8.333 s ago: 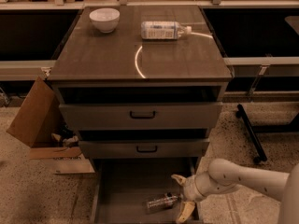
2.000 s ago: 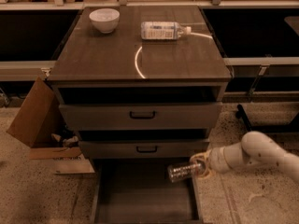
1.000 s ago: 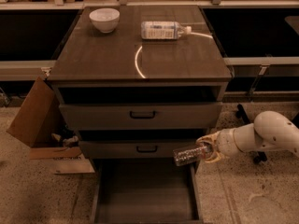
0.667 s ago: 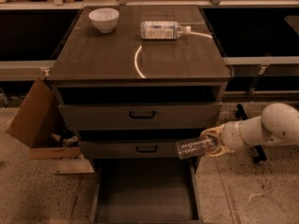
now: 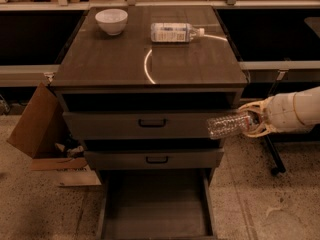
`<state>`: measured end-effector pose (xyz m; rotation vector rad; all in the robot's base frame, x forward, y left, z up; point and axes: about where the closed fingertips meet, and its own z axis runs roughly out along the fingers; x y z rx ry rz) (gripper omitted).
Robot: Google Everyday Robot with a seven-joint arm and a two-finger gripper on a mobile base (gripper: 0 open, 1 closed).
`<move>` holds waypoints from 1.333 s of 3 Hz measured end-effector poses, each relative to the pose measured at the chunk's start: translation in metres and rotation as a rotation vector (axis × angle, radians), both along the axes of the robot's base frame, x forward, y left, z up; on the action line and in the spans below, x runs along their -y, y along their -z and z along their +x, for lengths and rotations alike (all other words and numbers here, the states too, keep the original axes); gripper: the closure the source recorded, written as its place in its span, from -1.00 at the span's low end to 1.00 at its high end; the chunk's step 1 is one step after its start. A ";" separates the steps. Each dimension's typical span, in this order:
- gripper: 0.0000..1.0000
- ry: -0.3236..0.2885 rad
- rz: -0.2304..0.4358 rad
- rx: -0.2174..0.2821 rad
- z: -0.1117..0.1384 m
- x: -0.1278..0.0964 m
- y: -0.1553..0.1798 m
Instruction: Pick water bottle from bottom drawer and place on counter
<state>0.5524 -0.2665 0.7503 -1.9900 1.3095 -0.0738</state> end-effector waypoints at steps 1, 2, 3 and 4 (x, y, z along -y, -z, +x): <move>1.00 -0.004 -0.006 0.067 0.004 0.013 -0.050; 1.00 -0.003 -0.006 0.074 0.005 0.014 -0.054; 1.00 -0.013 0.024 0.067 0.013 0.008 -0.074; 1.00 -0.035 0.043 0.079 0.031 -0.001 -0.127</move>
Offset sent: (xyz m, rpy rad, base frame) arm 0.0031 -0.0120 0.0449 -0.0054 -0.0600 0.0029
